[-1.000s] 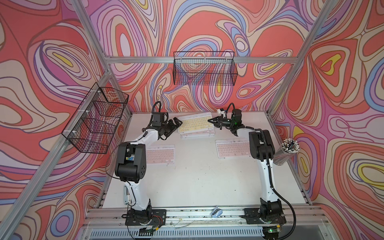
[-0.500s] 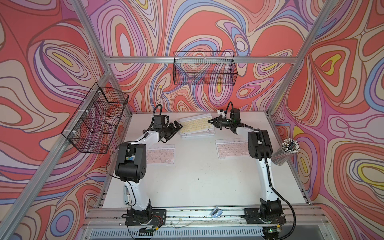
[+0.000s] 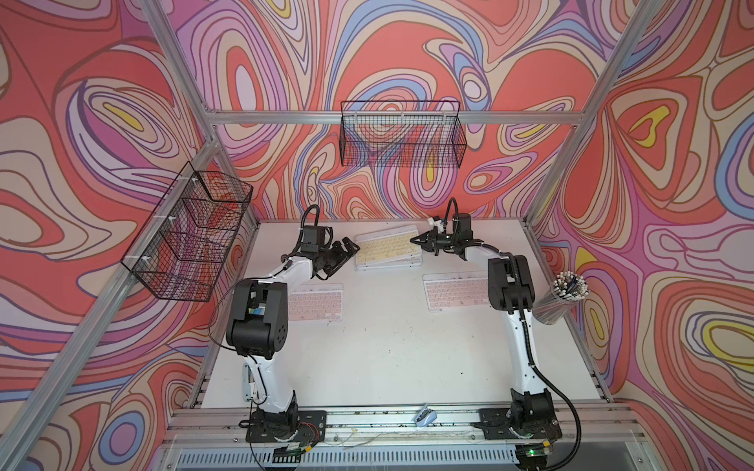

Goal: Stack the numeric keypads
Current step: Place the numeric keypad at the numeric keypad.

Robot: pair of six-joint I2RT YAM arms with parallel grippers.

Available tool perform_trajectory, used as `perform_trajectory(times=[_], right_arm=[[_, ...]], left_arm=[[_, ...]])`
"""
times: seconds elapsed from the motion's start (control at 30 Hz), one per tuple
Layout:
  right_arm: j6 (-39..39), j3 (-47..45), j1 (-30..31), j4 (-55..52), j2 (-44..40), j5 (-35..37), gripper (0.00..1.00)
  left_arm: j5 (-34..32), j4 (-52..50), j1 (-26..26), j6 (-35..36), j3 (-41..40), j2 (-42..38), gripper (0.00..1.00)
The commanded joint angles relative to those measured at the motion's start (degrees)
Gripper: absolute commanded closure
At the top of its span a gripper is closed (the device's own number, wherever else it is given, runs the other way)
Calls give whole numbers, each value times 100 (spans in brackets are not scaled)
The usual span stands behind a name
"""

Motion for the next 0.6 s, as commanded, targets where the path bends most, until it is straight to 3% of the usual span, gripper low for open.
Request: perform_trajectory(times=[0.0,0.23,0.4,0.57], right_arm=[[-294,198,-23,-309,175,129,100],[-645,419,-24,-866,199,417,90],[-881,501,-23,-1206,140,624,67],[-1050,528,-23,-1444,89,792,64]], left_arm=[[-26,-28,-36,80,-44,63,2],[-36,-20,-75,89,-26,87,2],[-48,-33,-93,98,-33,85,2],[-69,-42,-132,107,-35,74,2]])
